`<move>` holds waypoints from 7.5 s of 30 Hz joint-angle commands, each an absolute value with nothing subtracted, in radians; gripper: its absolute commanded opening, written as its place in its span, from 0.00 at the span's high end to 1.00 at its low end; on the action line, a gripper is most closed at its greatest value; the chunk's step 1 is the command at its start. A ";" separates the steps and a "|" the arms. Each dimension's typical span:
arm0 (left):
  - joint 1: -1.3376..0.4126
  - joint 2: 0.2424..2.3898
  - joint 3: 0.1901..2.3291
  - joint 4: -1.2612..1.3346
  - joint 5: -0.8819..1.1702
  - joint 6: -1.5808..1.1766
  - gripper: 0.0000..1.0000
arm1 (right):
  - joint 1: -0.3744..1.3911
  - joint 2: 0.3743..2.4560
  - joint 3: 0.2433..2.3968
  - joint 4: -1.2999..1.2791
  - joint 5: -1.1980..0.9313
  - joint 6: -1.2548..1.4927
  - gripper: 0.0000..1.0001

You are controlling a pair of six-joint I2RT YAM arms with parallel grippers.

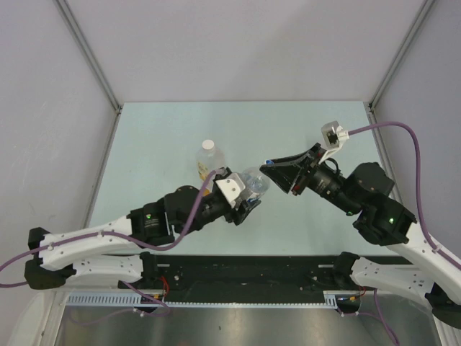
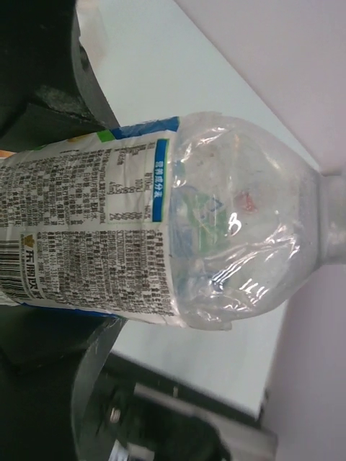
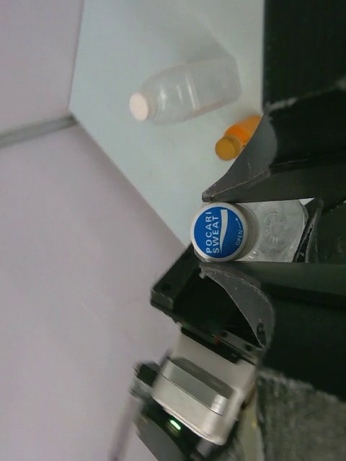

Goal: Unscrew the bottle caps

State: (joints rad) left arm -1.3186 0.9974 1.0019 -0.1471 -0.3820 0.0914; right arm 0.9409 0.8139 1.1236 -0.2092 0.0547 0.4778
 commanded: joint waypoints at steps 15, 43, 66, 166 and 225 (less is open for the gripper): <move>-1.072 0.965 1.126 -0.005 1.049 -0.215 1.00 | 0.905 0.772 1.118 -0.061 -0.882 0.246 1.00; -1.031 1.063 1.101 0.252 1.192 -0.376 1.00 | 0.778 0.758 1.120 -0.092 -1.207 0.225 0.85; -1.034 0.950 1.080 -0.116 0.261 -0.091 1.00 | 0.689 0.693 1.163 -0.183 -0.416 0.346 0.24; -1.002 1.003 1.037 0.479 1.170 -0.570 1.00 | 0.861 0.775 1.163 -0.222 -1.051 0.120 1.00; -1.259 0.963 0.959 -0.055 -0.540 0.080 1.00 | 0.764 0.818 1.190 -0.229 0.000 0.612 0.20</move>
State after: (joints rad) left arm -1.2125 0.9447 0.9565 -0.0910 -0.3328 -0.0166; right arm 0.7059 0.7891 1.1675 -0.2348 -0.0605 0.5774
